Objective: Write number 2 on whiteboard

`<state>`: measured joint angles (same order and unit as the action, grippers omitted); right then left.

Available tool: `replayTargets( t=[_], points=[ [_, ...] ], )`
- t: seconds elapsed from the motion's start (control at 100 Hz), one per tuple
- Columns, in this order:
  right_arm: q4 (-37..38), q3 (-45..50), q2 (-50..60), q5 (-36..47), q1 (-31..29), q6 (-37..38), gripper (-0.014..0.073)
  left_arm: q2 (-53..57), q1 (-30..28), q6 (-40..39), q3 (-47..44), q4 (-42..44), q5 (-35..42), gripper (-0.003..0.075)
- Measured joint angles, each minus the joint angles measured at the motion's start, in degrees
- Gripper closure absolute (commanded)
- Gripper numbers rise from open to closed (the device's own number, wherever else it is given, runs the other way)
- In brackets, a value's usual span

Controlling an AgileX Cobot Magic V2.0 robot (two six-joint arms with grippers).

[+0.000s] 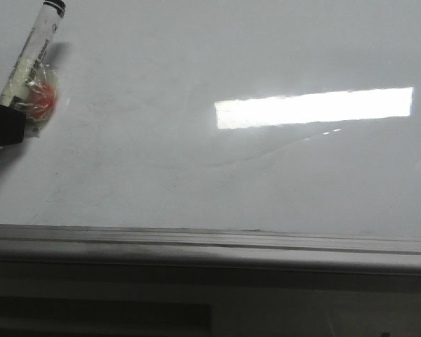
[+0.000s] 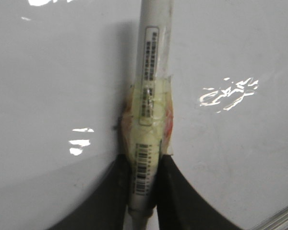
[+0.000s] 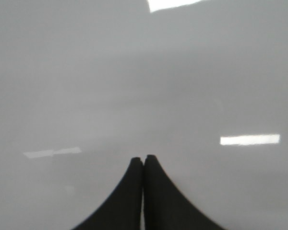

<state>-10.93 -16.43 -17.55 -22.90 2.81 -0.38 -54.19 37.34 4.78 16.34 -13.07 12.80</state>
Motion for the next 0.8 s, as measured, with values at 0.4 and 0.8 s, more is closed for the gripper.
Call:
replayTargets(
  t=[0.4, 0.8],
  points=[
    [-1.12, -4.95, -0.15, -1.96, 5.5, -5.14, 0.0643, 4.51, 0.08, 0.0, 0.04, 5.34, -1.51, 0.0739],
    [-1.93, -13.2, -11.73, -0.53, 31.45, -11.04, 0.0603, 5.99, 10.01, 0.0, 2.08, 22.71, -2.36, 0.0739]
  ],
)
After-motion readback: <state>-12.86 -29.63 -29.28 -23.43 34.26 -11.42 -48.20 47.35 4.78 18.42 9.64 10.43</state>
